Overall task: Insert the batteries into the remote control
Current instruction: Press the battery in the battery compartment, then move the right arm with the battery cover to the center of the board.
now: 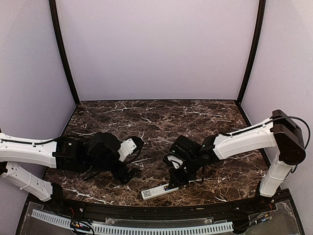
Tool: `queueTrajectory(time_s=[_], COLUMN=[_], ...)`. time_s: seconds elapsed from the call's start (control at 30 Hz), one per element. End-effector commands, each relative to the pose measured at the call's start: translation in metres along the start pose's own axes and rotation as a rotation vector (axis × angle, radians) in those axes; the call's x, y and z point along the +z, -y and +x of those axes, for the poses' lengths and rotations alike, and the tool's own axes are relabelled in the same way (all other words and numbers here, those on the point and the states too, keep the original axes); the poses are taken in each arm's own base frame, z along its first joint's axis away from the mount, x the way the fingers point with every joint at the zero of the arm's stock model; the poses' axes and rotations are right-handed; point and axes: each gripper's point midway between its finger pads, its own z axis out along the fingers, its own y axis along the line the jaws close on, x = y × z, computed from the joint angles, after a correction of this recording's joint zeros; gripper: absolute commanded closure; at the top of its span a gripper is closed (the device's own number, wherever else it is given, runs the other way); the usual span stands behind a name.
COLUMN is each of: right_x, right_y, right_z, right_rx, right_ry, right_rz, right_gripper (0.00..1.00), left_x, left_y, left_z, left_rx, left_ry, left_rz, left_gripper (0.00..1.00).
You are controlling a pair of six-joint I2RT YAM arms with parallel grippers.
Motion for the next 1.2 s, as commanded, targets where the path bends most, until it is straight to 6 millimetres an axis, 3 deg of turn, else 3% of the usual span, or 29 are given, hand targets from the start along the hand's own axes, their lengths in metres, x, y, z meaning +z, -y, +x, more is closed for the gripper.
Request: queueTrajectory(time_s=[0.0, 0.1, 0.2, 0.33, 0.5, 0.6, 0.73, 0.93, 1.17], right_x=[-0.014, -0.034, -0.063, -0.107, -0.153, -0.173, -0.182, -0.169, -0.143], right_y=[-0.009, -0.020, -0.023, -0.003, 0.038, 0.054, 0.093, 0.147, 0.180], right_z=[-0.013, -0.026, -0.041, -0.059, -0.063, -0.068, -0.074, -0.083, -0.096], right_rx=[-0.034, -0.068, -0.094, -0.092, -0.057, -0.076, -0.035, -0.006, -0.050], right_ry=[0.051, 0.104, 0.190, 0.284, 0.330, 0.374, 0.338, 0.206, 0.130], right_rz=[0.027, 0.044, 0.099, 0.256, 0.465, 0.502, 0.577, 0.690, 0.673], right_gripper=[1.00, 1.00, 0.86, 0.67, 0.56, 0.52, 0.51, 0.54, 0.54], left_x=[-0.001, 0.000, -0.001, -0.001, -0.002, -0.005, -0.010, -0.015, -0.010], left_y=[-0.005, -0.006, -0.010, -0.010, -0.013, -0.015, -0.015, -0.017, -0.013], left_z=[0.007, 0.008, 0.010, 0.013, 0.016, 0.019, 0.020, 0.027, 0.011], left_rx=[-0.019, -0.036, -0.053, -0.082, -0.136, -0.182, -0.224, -0.248, -0.167], left_ry=[-0.020, -0.026, -0.036, -0.051, -0.068, -0.079, -0.082, -0.100, -0.072], left_rz=[-0.021, -0.027, -0.046, -0.051, -0.068, -0.080, -0.071, -0.074, -0.060], left_gripper=[0.03, 0.03, 0.03, 0.03, 0.01, 0.01, 0.01, 0.01, 0.01])
